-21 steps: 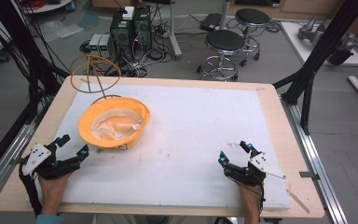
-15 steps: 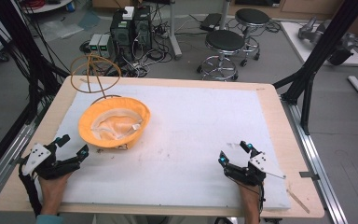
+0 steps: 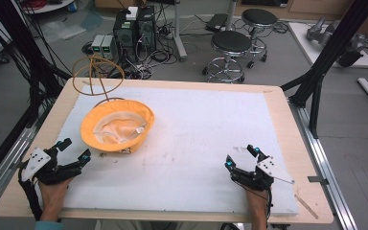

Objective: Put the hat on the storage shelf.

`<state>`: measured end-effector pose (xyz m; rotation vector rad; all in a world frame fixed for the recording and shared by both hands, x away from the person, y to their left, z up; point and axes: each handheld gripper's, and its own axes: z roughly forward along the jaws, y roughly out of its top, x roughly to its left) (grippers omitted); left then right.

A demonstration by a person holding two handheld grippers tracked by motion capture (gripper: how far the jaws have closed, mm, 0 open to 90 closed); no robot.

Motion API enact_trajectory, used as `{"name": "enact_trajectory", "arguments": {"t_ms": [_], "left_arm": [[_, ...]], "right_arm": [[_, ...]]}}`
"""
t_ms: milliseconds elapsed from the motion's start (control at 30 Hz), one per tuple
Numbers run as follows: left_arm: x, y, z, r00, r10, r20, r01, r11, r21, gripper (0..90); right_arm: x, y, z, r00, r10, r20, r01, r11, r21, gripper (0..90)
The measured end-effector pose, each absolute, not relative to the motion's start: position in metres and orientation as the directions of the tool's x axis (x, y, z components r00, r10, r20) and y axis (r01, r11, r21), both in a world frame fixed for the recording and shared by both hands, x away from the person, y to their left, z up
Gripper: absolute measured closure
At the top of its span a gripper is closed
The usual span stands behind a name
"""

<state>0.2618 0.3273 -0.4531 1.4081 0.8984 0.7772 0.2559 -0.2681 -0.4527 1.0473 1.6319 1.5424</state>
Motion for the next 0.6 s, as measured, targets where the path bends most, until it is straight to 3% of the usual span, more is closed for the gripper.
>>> {"name": "enact_trajectory", "arguments": {"t_ms": [367,600], "left_arm": [[0.261,0.331,-0.451,0.507,0.855,-0.112,0.097,0.072,0.993,13.8],[0.263,0.335,-0.427,0.535,0.835,-0.127,0.118,0.075,0.990,12.8]], "right_arm": [[0.256,-0.268,-0.453,-0.469,0.881,0.067,0.114,-0.015,0.993,11.0],[0.256,-0.268,-0.453,-0.471,0.880,0.067,0.113,-0.015,0.994,11.0]]}}
